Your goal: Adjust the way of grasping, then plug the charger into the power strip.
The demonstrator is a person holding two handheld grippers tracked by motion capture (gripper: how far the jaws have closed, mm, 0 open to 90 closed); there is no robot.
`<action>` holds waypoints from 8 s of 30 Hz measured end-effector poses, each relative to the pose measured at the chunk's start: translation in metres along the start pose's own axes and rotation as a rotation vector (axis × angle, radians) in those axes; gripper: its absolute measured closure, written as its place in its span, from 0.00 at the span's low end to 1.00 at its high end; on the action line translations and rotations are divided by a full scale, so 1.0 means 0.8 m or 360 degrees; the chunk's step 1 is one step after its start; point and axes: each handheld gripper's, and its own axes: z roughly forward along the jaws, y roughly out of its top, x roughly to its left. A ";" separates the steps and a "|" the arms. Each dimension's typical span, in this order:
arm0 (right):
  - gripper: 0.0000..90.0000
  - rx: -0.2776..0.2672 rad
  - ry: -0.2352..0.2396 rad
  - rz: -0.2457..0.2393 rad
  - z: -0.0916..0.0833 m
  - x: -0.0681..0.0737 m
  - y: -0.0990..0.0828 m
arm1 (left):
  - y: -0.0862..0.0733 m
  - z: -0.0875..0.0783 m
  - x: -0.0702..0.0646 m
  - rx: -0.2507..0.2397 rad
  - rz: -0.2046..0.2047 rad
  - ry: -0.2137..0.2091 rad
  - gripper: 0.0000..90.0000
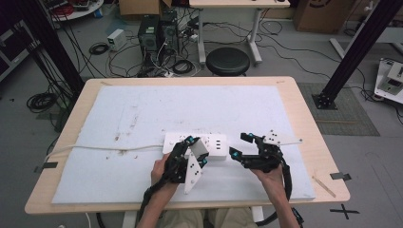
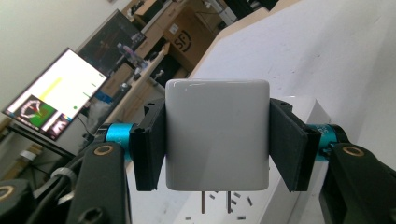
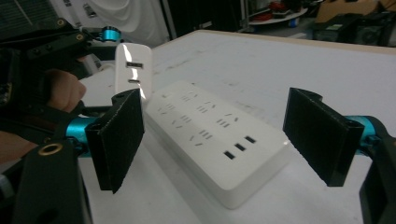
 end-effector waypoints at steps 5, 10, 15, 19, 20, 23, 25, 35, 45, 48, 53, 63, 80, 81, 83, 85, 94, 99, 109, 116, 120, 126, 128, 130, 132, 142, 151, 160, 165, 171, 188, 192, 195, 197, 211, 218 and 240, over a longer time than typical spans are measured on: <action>0.24 0.0021 0.0057 -0.0022 0.012 0.012 0.006 | 0.005 0.003 -0.010 0.0007 0.0033 0.0017 0.47; 0.24 0.0058 0.0109 -0.0031 0.023 0.020 0.007 | 0.010 0.005 -0.015 0.0012 0.0063 0.0046 0.47; 0.24 0.0101 0.0120 -0.0039 0.035 0.028 0.007 | 0.011 0.008 -0.018 0.0016 0.0049 0.0040 0.47; 0.24 0.0119 0.0127 -0.0038 0.041 0.031 0.008 | 0.013 0.009 -0.020 0.0006 0.0054 0.0034 0.47; 0.24 0.0119 0.0127 -0.0038 0.041 0.031 0.008 | 0.013 0.009 -0.020 0.0006 0.0054 0.0034 0.47; 0.24 0.0150 0.0123 -0.0030 0.047 0.030 0.010 | 0.014 0.009 -0.022 0.0000 0.0064 0.0031 0.47; 0.24 0.0161 0.0132 -0.0023 0.050 0.032 0.009 | 0.015 0.009 -0.024 -0.0001 0.0080 0.0036 0.47; 0.28 0.0183 0.0167 -0.0028 0.059 0.034 0.009 | 0.023 0.013 -0.032 -0.0029 0.0107 0.0036 0.47; 0.43 0.0191 0.0246 -0.0011 0.061 0.034 0.008 | 0.026 0.011 -0.033 -0.0042 0.0113 0.0033 0.47; 0.49 0.0179 0.0263 -0.0008 0.061 0.035 0.008 | 0.026 0.010 -0.033 -0.0045 0.0111 0.0036 0.47; 0.55 0.0158 0.0288 -0.0009 0.060 0.034 0.008 | 0.026 0.009 -0.033 -0.0050 0.0099 0.0042 0.47; 0.61 0.0171 0.0309 -0.0007 0.062 0.035 0.008 | 0.027 0.009 -0.034 -0.0052 0.0103 0.0037 0.47; 0.70 0.0170 0.0330 0.0006 0.063 0.033 0.008 | 0.026 0.009 -0.033 -0.0051 0.0100 0.0040 0.47; 0.70 0.0174 0.0333 0.0015 0.062 0.033 0.008 | 0.026 0.009 -0.033 -0.0052 0.0103 0.0038 0.47; 0.70 0.0175 0.0329 0.0012 0.063 0.033 0.008 | 0.026 0.009 -0.034 -0.0051 0.0105 0.0038 0.47; 0.70 0.0180 0.0328 0.0009 0.063 0.033 0.008 | 0.026 0.009 -0.034 -0.0051 0.0103 0.0035 0.47; 0.70 0.0179 0.0298 -0.0002 0.062 0.035 0.007 | 0.025 0.010 -0.034 -0.0050 0.0097 0.0030 0.47; 0.70 0.0174 0.0298 0.0003 0.063 0.035 0.005 | 0.025 0.010 -0.034 -0.0044 0.0108 0.0023 0.47; 0.70 0.0179 0.0299 0.0013 0.062 0.034 0.004 | 0.025 0.010 -0.034 -0.0045 0.0104 0.0015 0.47; 0.70 0.0179 0.0290 0.0007 0.062 0.034 0.005 | 0.024 0.012 -0.034 -0.0044 0.0069 0.0001 0.47; 0.70 0.0180 0.0291 0.0026 0.061 0.032 0.004 | 0.020 0.014 -0.031 0.0023 0.0019 0.0008 0.41; 0.70 0.0158 0.0284 0.0035 0.059 0.029 0.004 | 0.015 0.011 -0.023 0.0016 -0.0056 -0.0037 0.22; 0.70 0.0156 0.0276 0.0046 0.057 0.028 0.005 | 0.013 0.009 -0.020 0.0004 -0.0074 -0.0063 0.19; 0.70 0.0150 0.0273 0.0039 0.056 0.027 0.005 | 0.011 0.006 -0.018 0.0000 -0.0096 -0.0064 0.19; 0.70 0.0147 0.0265 0.0040 0.054 0.026 0.005 | 0.008 0.002 -0.013 -0.0010 -0.0160 -0.0092 0.19; 0.70 0.0122 0.0197 0.0033 0.044 0.016 0.009 | -0.022 -0.017 0.016 -0.0011 -0.0528 -0.0172 0.19; 0.70 0.0152 0.0141 -0.0026 0.034 0.006 0.014 | -0.066 -0.050 0.050 0.0029 -0.0838 -0.0110 0.19; 0.70 0.0152 0.0122 -0.0040 0.027 -0.004 0.017 | -0.104 -0.082 0.076 0.0103 -0.1023 0.0011 0.19; 0.70 0.0155 0.0116 -0.0034 0.025 -0.006 0.018 | -0.115 -0.099 0.086 0.0132 -0.1067 0.0067 0.19; 0.70 0.0200 0.0092 -0.0076 0.029 -0.011 0.023 | -0.130 -0.114 0.097 0.0154 -0.1131 0.0129 0.19; 0.70 0.0490 0.0216 -0.0240 0.064 -0.043 0.070 | -0.148 -0.134 0.099 0.0196 -0.1218 0.0190 0.19; 0.70 0.0593 0.0272 -0.0336 0.083 -0.046 0.082 | -0.149 -0.138 0.098 0.0206 -0.1217 0.0187 0.19; 0.70 0.0693 0.0310 -0.0426 0.096 -0.045 0.092 | -0.150 -0.141 0.098 0.0208 -0.1223 0.0192 0.19; 0.70 0.0750 0.0342 -0.0462 0.106 -0.043 0.098 | -0.151 -0.143 0.098 0.0210 -0.1219 0.0190 0.19; 0.70 0.1110 0.0433 -0.0775 0.163 -0.032 0.111 | -0.153 -0.152 0.093 0.0234 -0.1231 0.0210 0.20; 0.70 0.1213 0.0426 -0.0866 0.179 -0.026 0.112 | -0.157 -0.154 0.089 0.0251 -0.1248 0.0208 0.20; 0.71 0.1342 0.0422 -0.0940 0.195 -0.022 0.108 | -0.160 -0.151 0.081 0.0270 -0.1269 0.0191 0.20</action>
